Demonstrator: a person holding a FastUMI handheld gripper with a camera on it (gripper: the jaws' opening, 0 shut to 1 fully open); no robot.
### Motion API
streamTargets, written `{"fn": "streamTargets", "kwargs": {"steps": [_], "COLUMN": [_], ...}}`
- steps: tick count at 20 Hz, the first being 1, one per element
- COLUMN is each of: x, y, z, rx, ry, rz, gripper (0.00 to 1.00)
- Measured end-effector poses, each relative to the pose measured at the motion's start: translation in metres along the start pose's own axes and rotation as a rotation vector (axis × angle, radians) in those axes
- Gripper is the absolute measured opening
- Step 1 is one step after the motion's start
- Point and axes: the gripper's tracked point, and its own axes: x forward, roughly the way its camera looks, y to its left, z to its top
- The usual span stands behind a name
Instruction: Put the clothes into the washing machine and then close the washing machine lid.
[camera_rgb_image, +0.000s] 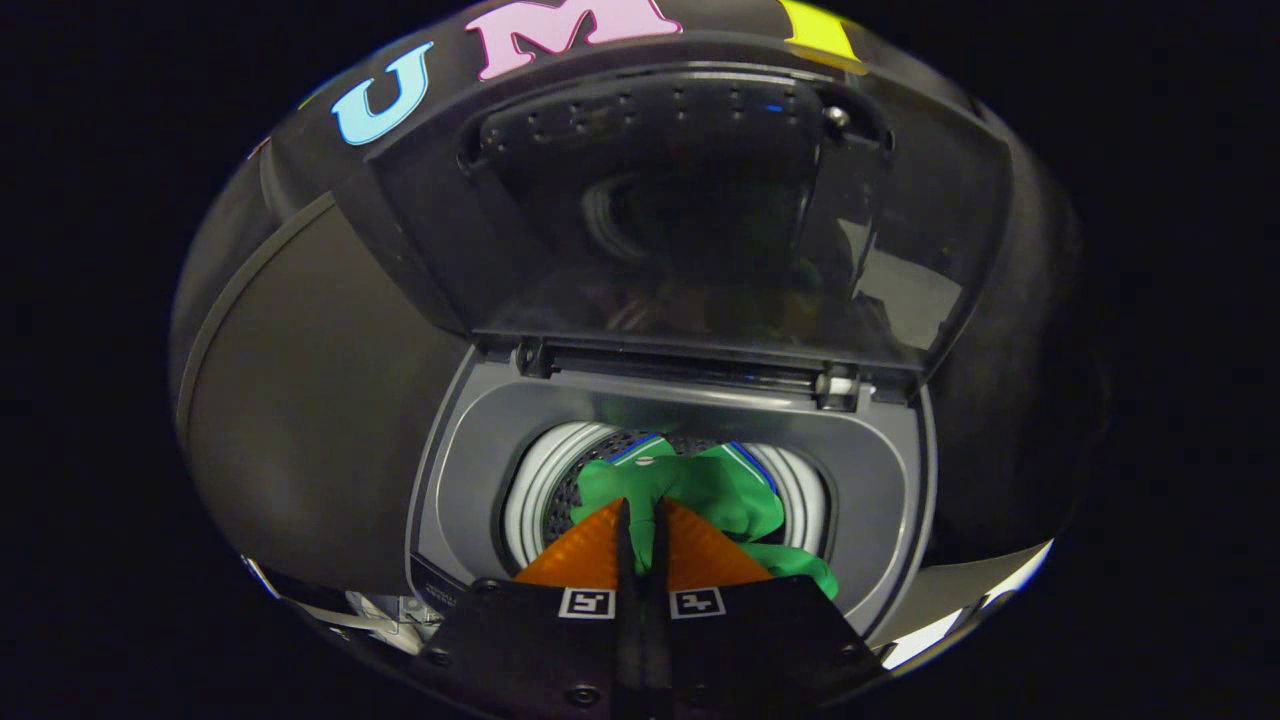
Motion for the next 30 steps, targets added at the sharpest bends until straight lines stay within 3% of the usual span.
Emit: {"fn": "streamTargets", "kwargs": {"steps": [10,14,17,21,25,27,30], "x": [0.019,0.013,0.01,0.0,-0.02,-0.036,-0.063], "y": [-0.011,-0.01,-0.014,-0.017,-0.004,0.014,0.026], "z": [-0.034,-0.018,-0.015,-0.001,0.005,0.011,0.04], "rx": [0.04,0.081,0.066,0.029,0.031,0.059,0.041], "ry": [0.083,0.026,0.011,-0.063,-0.052,-0.038,-0.084], "rz": [-0.035,-0.017,-0.037,-0.064,-0.03,0.028,0.064], "gripper": [0.11,0.3,0.94,0.91,0.91,0.91,0.91]}}
